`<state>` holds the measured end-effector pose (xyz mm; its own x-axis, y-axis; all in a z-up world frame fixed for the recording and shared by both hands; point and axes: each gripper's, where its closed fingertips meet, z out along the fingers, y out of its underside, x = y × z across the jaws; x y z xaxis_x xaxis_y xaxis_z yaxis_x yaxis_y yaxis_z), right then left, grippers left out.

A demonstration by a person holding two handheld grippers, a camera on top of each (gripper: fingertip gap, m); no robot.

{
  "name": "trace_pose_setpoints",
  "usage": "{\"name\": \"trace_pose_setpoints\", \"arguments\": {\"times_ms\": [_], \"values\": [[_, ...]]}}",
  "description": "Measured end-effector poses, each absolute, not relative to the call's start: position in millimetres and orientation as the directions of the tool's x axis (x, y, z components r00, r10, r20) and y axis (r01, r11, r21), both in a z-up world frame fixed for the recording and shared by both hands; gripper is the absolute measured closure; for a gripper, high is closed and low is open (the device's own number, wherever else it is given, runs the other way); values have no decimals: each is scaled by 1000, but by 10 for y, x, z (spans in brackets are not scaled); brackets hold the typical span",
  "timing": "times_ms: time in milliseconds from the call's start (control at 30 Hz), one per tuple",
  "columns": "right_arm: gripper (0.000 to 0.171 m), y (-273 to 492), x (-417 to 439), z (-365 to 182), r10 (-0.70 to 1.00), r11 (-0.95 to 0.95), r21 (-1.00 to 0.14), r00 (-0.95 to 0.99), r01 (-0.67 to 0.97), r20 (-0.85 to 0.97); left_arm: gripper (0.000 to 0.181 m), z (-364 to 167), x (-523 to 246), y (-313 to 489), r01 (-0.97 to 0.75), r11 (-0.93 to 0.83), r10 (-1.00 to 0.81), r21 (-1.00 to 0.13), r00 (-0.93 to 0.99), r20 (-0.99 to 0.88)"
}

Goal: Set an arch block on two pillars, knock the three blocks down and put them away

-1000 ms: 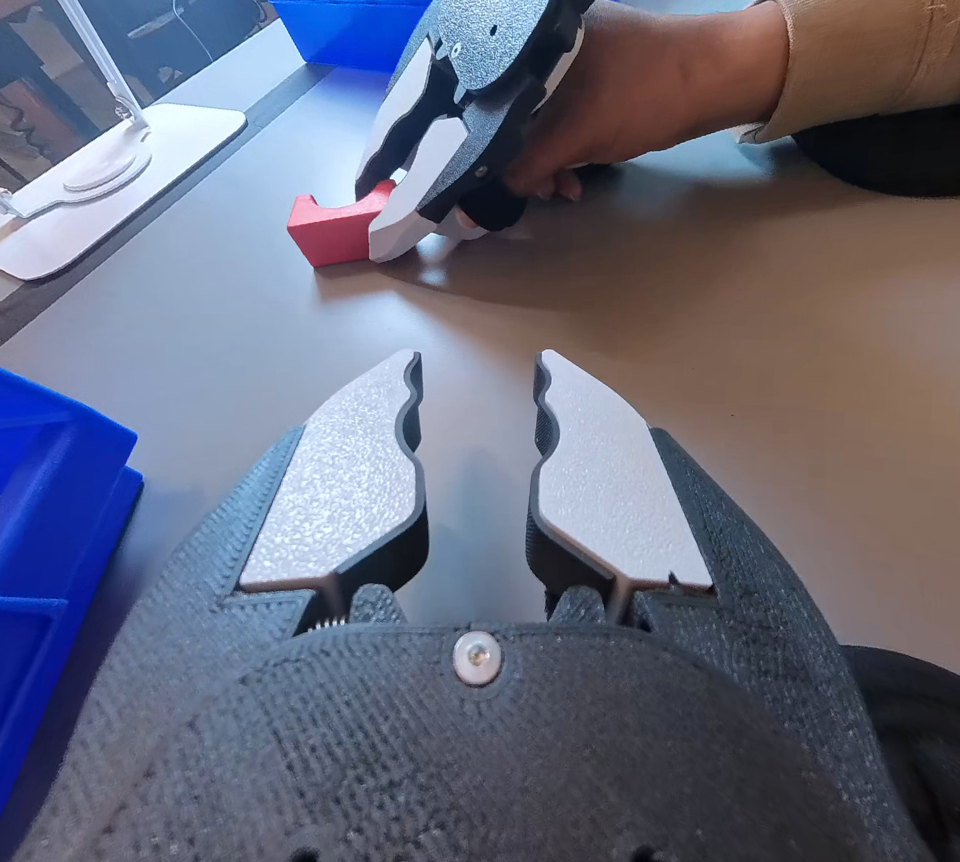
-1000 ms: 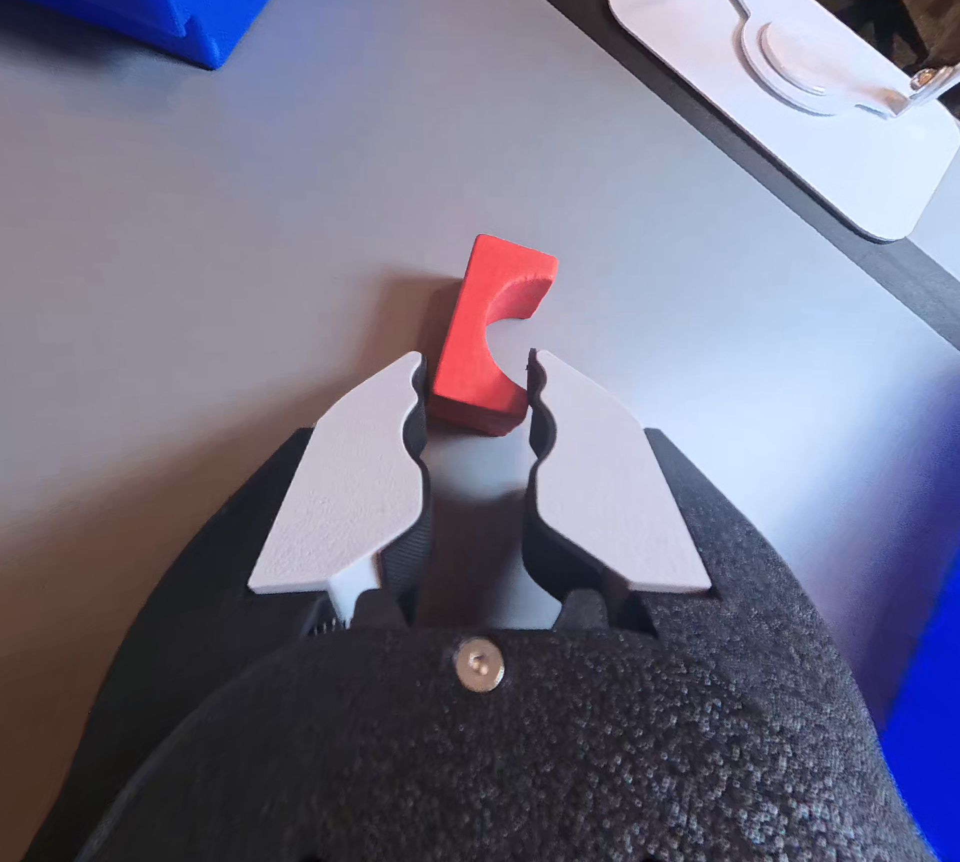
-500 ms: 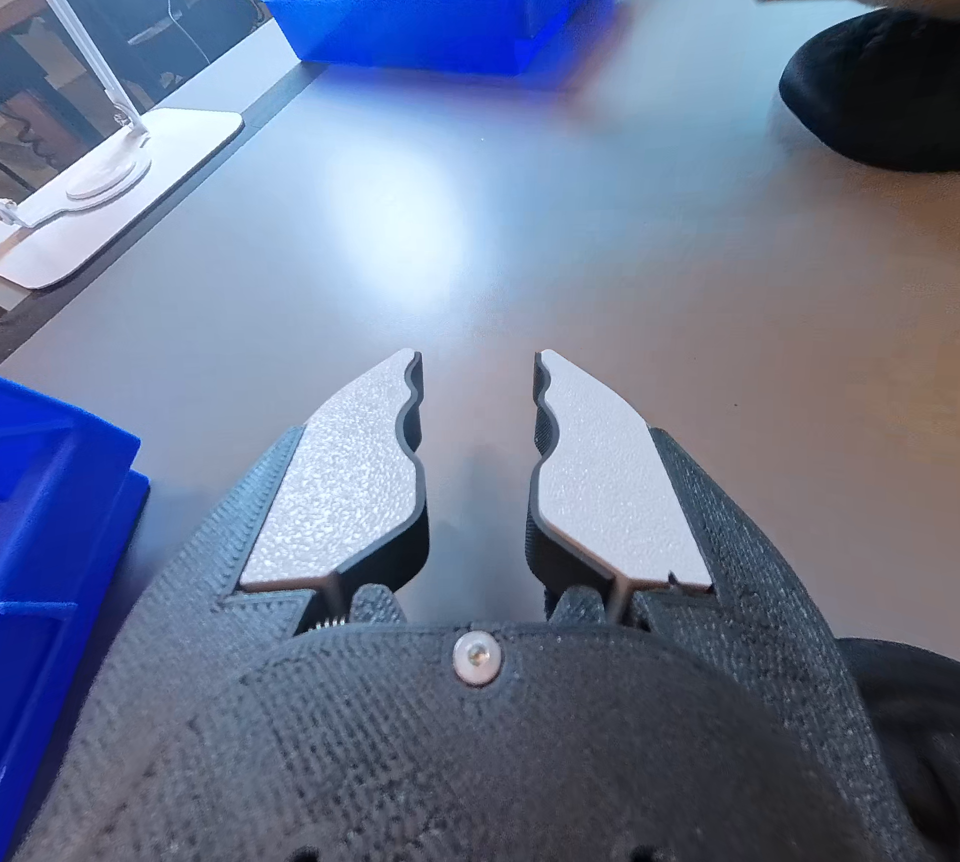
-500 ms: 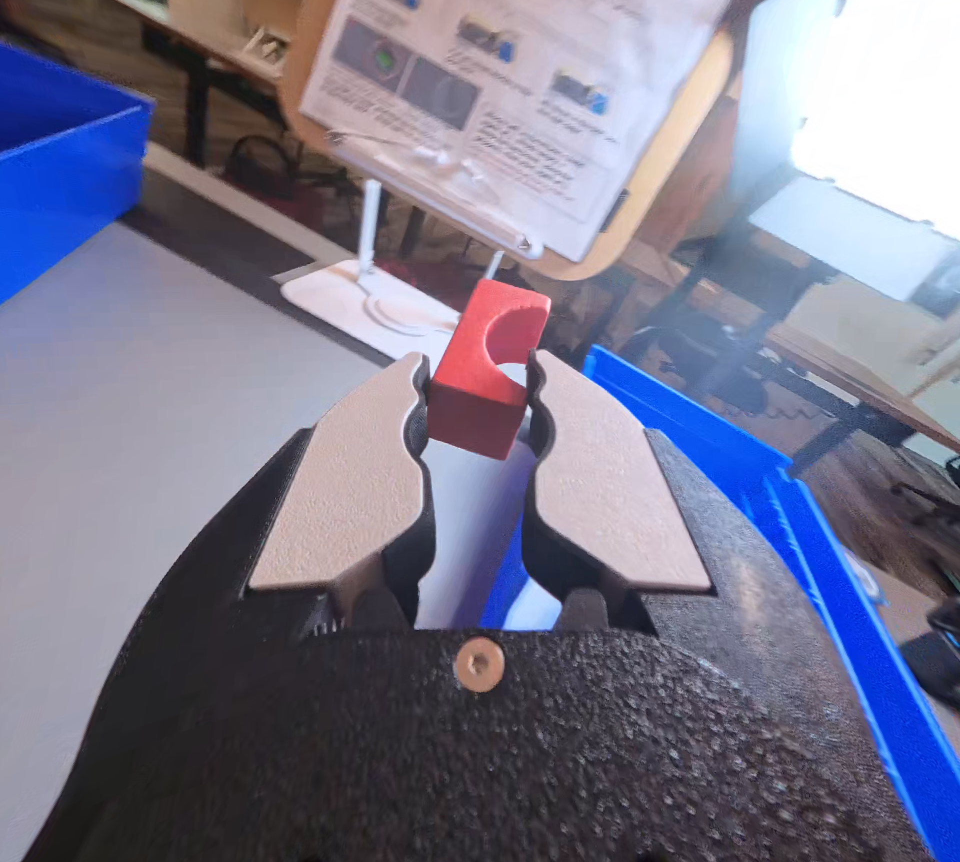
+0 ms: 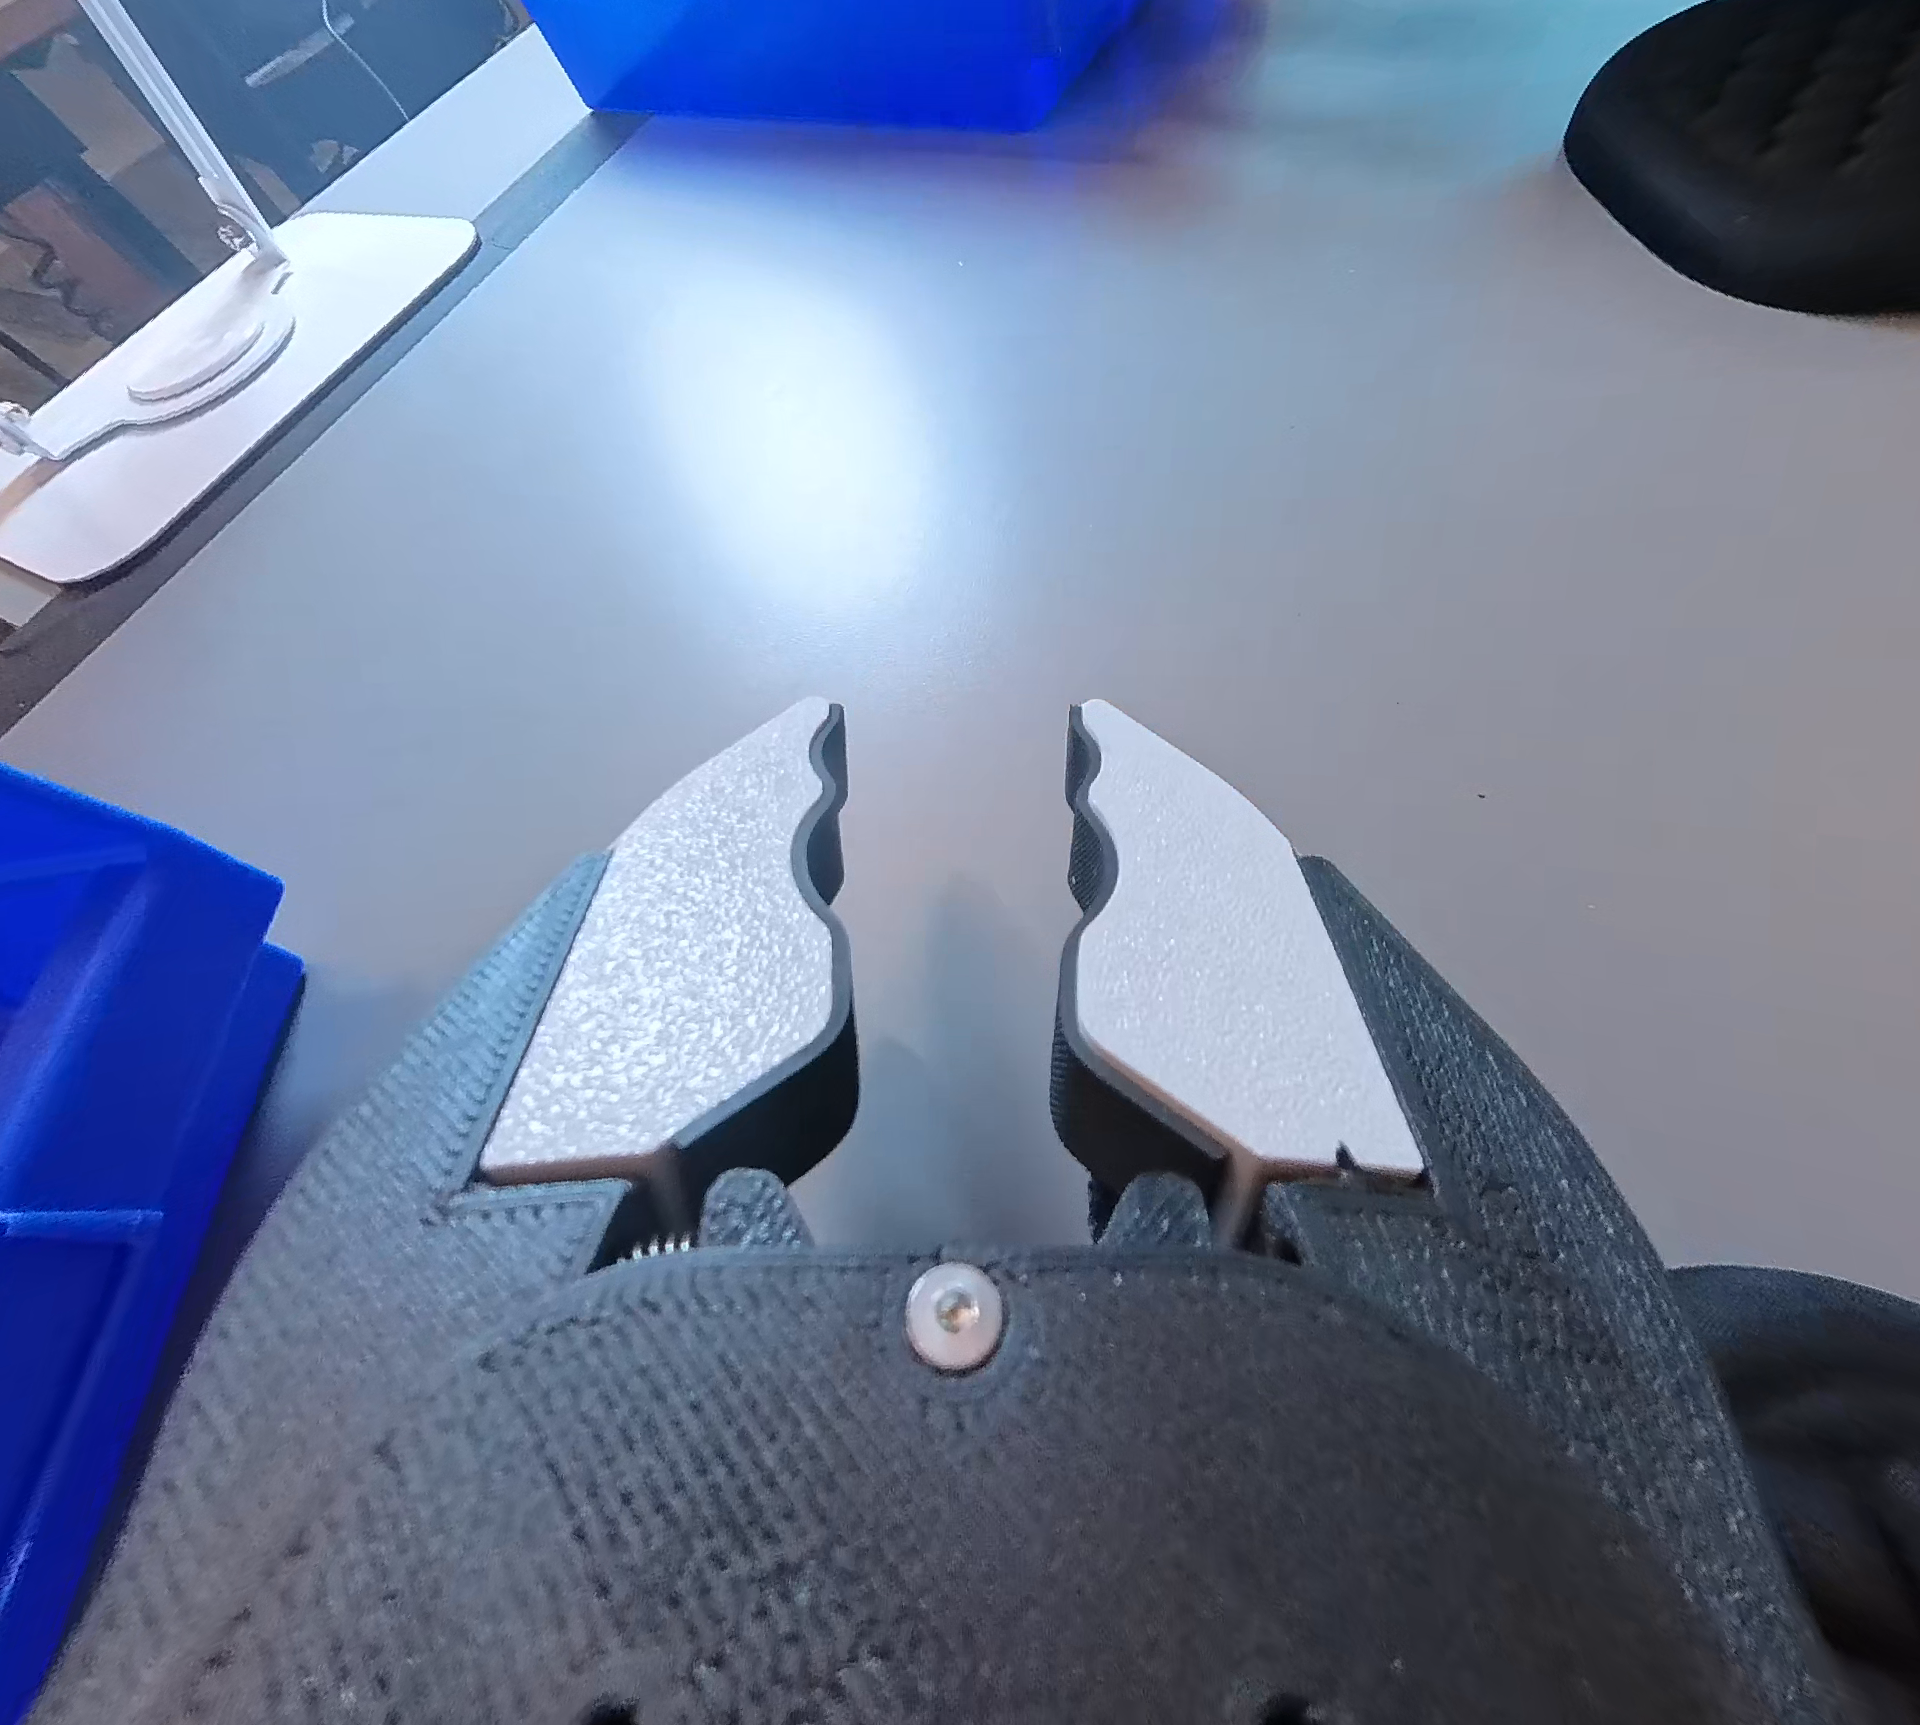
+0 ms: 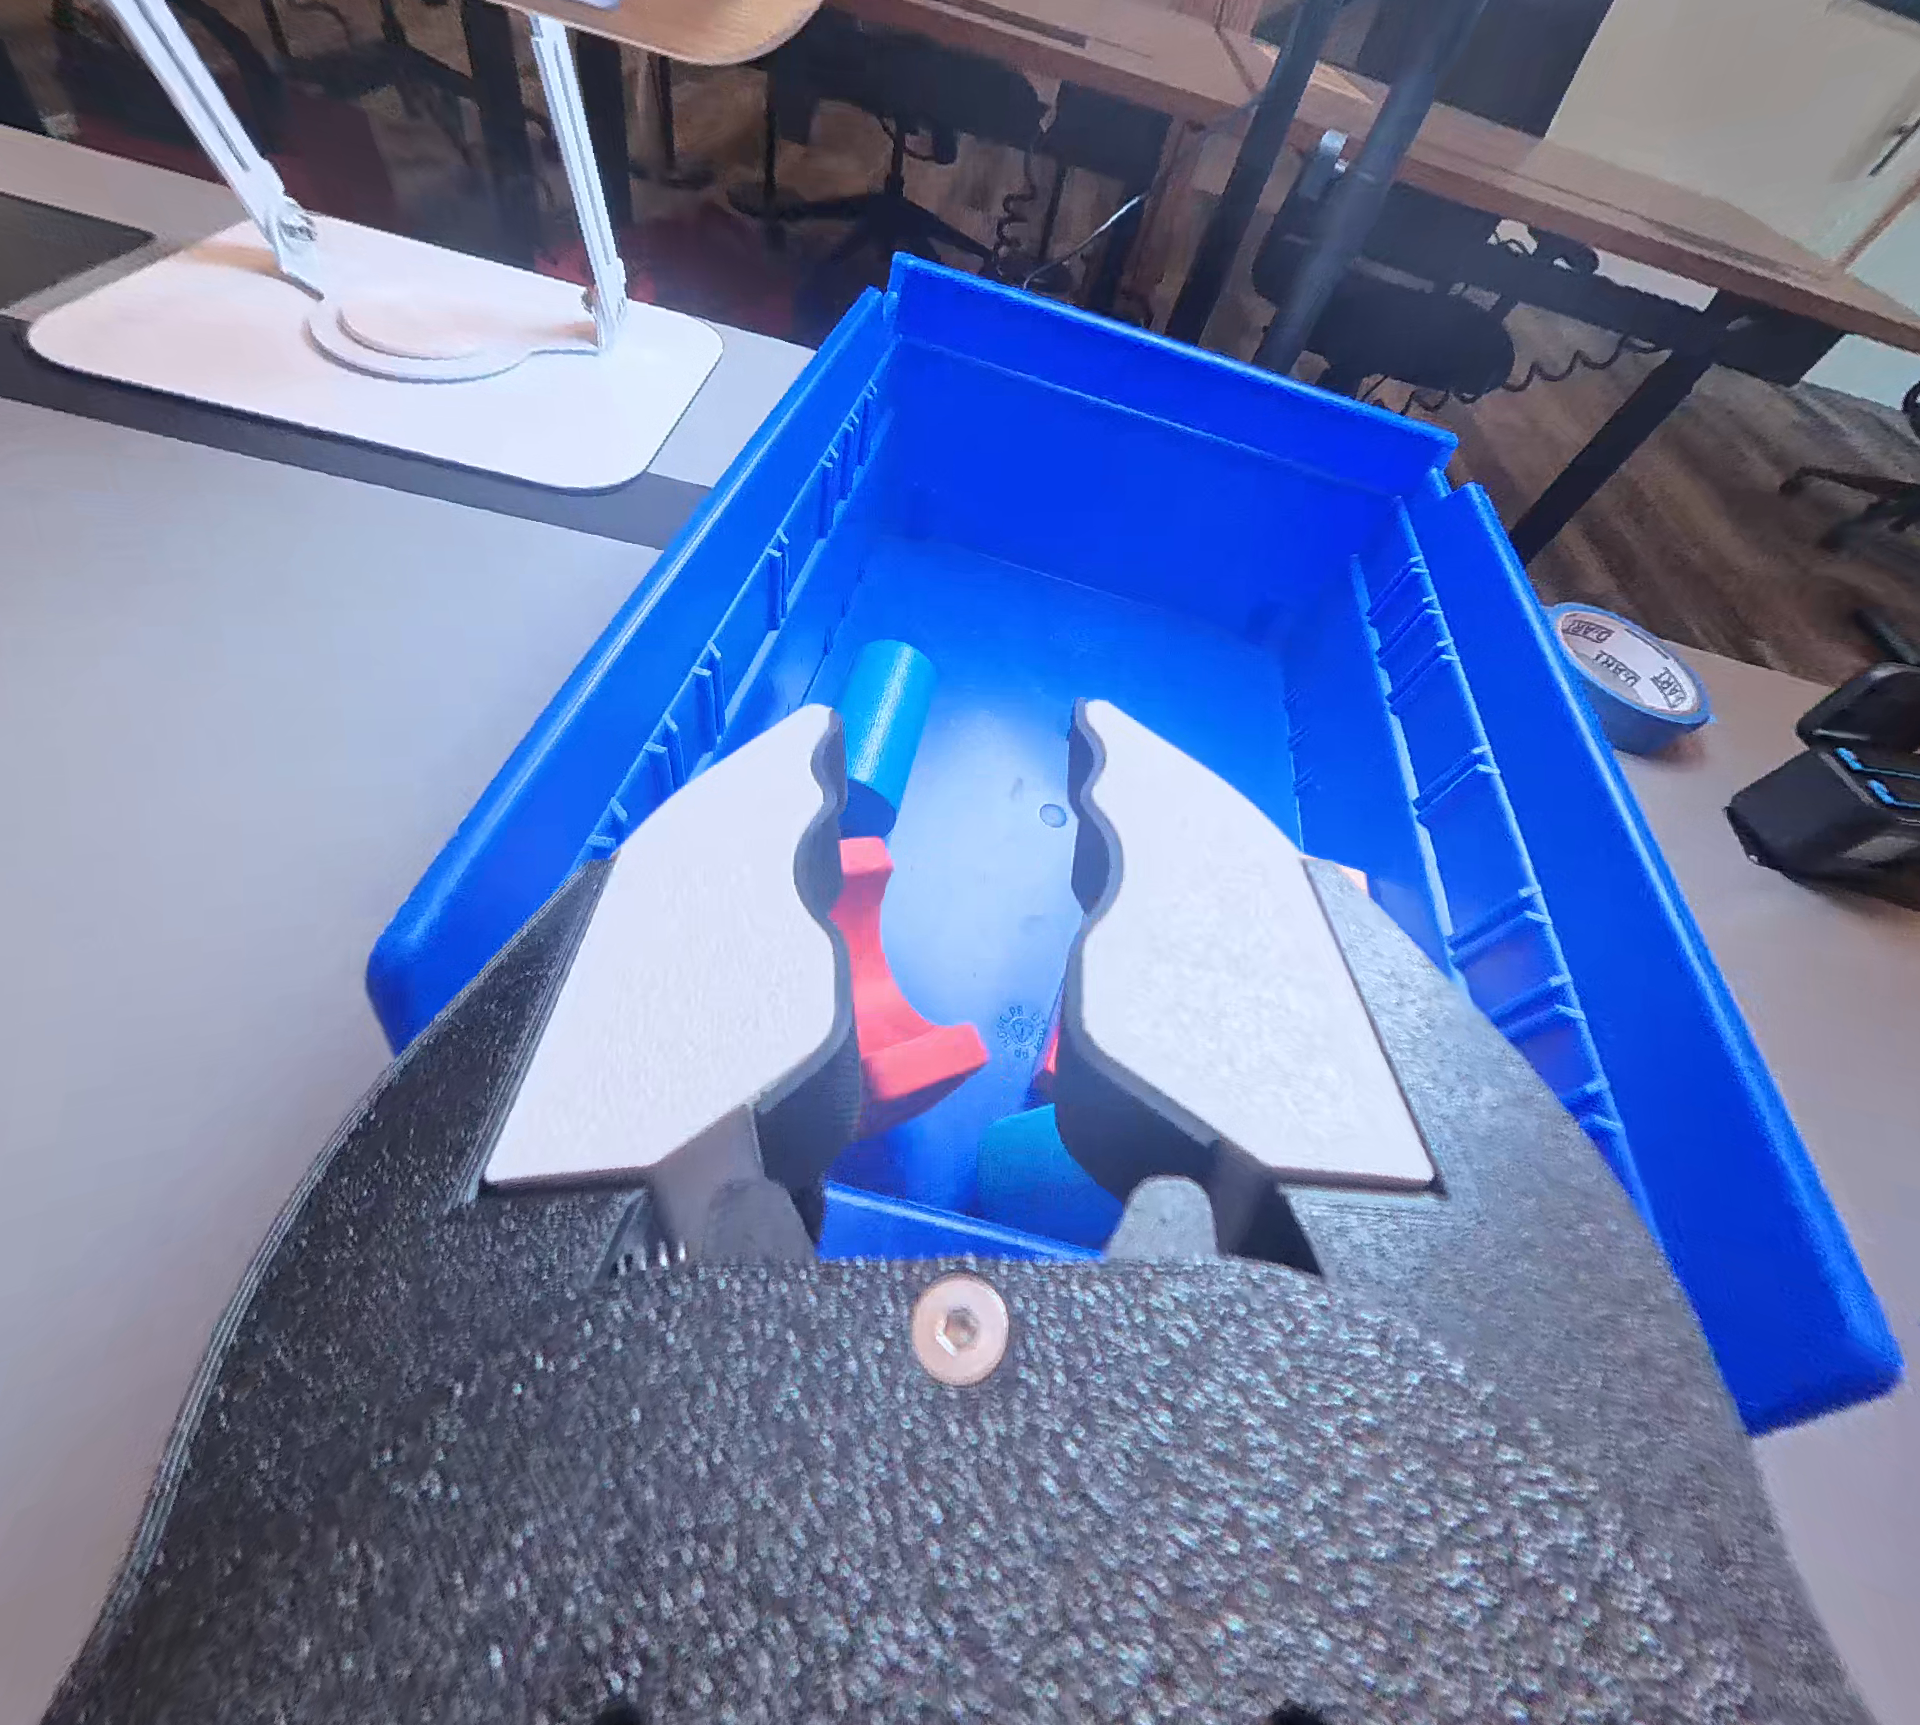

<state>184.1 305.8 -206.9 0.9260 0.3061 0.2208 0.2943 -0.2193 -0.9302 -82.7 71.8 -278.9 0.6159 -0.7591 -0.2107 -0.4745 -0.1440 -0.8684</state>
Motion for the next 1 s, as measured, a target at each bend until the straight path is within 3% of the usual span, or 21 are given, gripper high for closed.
{"name": "trace_pose_setpoints", "arguments": {"times_ms": [200,300,500,733,1000], "values": [[129,2985,1867,-1858,327,-149,-950,921,273,213,140,-2795,-824,717,-480,-141,-759,-866,614,-217],[129,2848,1756,-1865,492,-143,-929,839,340,231,140,-2797,-836,727,-485,-138,-755,-863,616,-225],[113,2655,1982,-1979,612,-164,-837,720,521,328,140,-2784,-979,828,-473,-160,-718,-867,658,-227],[126,2224,2144,-2449,802,-325,-679,572,658,171,140,-2657,-1244,974,-434,-179,-643,-883,731,-230],[115,2385,2217,-2833,782,-327,-514,533,793,324,140,-2685,-1303,1008,-444,-190,-631,-875,738,-237]]}}
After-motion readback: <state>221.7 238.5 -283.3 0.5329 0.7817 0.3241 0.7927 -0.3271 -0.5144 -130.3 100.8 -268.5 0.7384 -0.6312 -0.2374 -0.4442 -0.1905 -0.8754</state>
